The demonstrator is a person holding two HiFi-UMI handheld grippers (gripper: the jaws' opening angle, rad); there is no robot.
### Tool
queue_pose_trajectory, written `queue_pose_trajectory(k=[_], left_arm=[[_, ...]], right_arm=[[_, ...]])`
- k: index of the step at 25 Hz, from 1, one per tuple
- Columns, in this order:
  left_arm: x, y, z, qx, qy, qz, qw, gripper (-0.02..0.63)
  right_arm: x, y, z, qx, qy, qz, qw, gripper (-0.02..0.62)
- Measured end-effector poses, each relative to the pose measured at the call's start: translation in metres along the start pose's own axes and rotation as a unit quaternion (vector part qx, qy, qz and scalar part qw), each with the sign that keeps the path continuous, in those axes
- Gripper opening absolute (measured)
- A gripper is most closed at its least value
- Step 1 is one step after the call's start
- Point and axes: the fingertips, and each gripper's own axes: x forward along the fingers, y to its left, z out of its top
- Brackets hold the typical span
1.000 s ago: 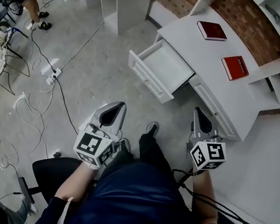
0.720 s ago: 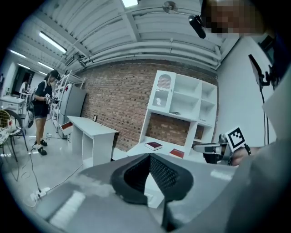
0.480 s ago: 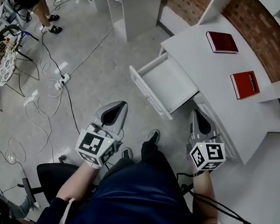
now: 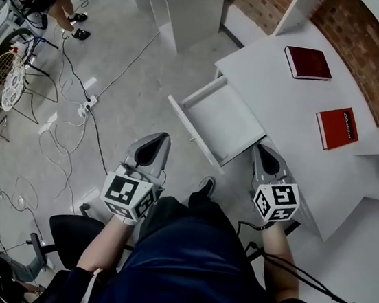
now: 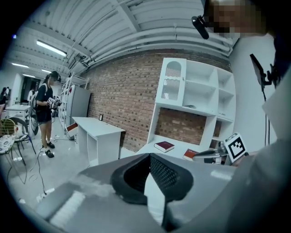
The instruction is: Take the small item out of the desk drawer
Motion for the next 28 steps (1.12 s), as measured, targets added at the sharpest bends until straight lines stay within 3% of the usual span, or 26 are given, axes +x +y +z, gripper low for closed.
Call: queue_pose_trajectory(k=[9, 15, 21, 28], left_arm=[[0.031, 0.013, -0.019, -0.023, 0.027, 0.009, 0.9993, 0.003], [0.055, 0.040, -0.051, -0.042, 0.070, -0.006, 0.9966, 0.003], [0.085, 0.049, -0.080, -0.037, 0.118, -0.063, 0.9903, 0.003], [0.110, 0.055, -0.101, -0.033, 0.152, -0.125, 0.9799, 0.003]], right_arm=[[0.069, -0.009, -0.062, -0.049, 0.099, 0.062, 0.992, 0.022], [0.114, -0.004, -0.125, -0.073, 0.198, 0.106, 0.972, 0.049], [0.144, 0.000, -0.199, -0.082, 0.311, 0.147, 0.935, 0.081], [0.164, 0.009, -0.275, -0.126, 0.435, 0.205, 0.868, 0.106]])
